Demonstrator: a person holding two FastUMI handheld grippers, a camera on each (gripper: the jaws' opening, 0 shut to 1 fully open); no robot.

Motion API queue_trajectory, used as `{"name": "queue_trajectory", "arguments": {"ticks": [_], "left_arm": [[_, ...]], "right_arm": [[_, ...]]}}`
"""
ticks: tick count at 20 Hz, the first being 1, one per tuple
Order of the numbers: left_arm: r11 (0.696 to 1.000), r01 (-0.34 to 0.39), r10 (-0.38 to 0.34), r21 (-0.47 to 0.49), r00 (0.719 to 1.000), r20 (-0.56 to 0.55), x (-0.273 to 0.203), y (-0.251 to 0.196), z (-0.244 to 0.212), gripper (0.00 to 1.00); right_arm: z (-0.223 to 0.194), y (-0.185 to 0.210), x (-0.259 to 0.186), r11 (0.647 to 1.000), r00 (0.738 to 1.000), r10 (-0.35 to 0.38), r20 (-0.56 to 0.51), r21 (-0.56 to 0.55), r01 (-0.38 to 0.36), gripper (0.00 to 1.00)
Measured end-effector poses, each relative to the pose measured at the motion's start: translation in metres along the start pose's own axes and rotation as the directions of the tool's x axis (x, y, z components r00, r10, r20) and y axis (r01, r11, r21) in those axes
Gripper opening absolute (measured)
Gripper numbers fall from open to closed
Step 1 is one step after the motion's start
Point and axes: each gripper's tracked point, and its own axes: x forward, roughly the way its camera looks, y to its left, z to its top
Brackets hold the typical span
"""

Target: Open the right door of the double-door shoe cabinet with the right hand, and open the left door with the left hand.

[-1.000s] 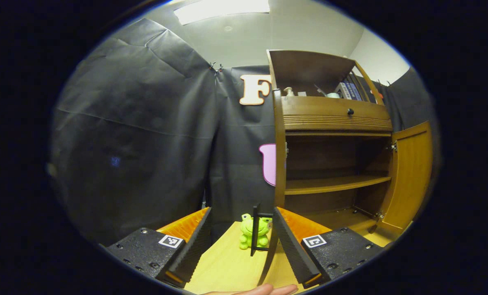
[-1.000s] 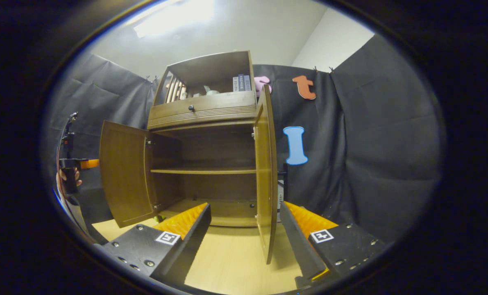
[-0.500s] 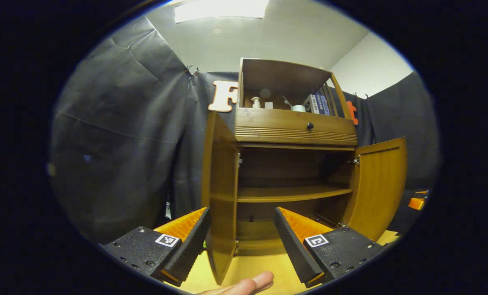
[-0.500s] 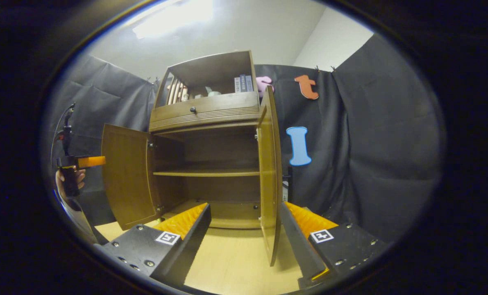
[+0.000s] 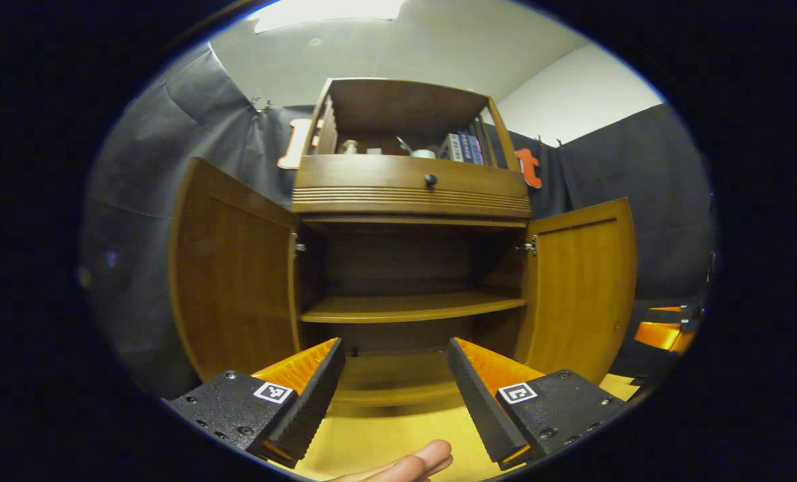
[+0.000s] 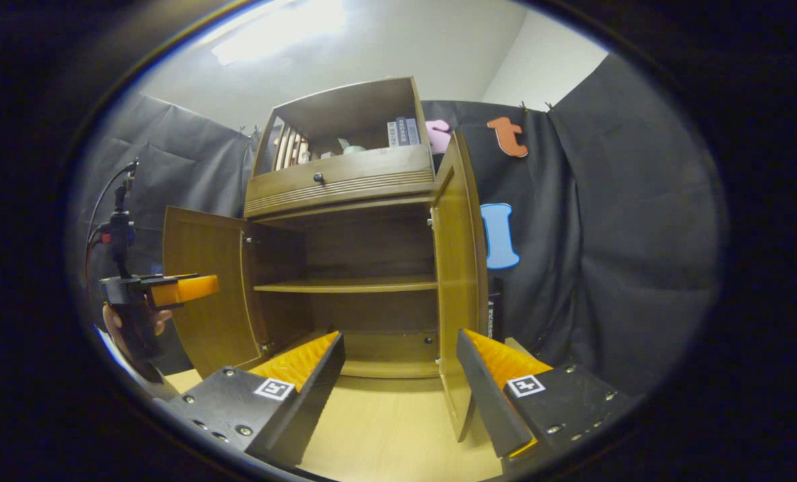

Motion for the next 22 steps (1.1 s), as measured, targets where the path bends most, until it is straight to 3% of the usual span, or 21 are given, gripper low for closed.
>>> {"name": "queue_trajectory", "arguments": {"ticks": [5,12,15,22], "left_arm": [[0.999,0.049,-0.049,-0.003,0.998,0.029,0.033,-0.048,0.004,0.99],[0.996,0.085,-0.086,-0.029,0.996,-0.031,0.069,-0.081,-0.032,0.98],[0.997,0.08,-0.079,0.001,0.993,-0.089,0.078,-0.08,-0.05,1.0],[0.999,0.046,-0.047,-0.02,0.998,-0.04,0.072,-0.057,-0.031,0.98]], "right_arm": [[-0.001,-0.002,0.019,0.995,0.995,-0.101,-0.001,-0.009,0.101,1.0],[-0.007,0.037,0.031,0.999,0.999,-0.048,0.02,-0.014,0.049,0.99],[-0.017,0.053,0.029,0.999,0.999,-0.028,0.021,-0.021,0.029,0.99],[-0.009,0.07,0.027,0.996,0.997,-0.029,0.066,-0.081,0.034,0.98]]}}
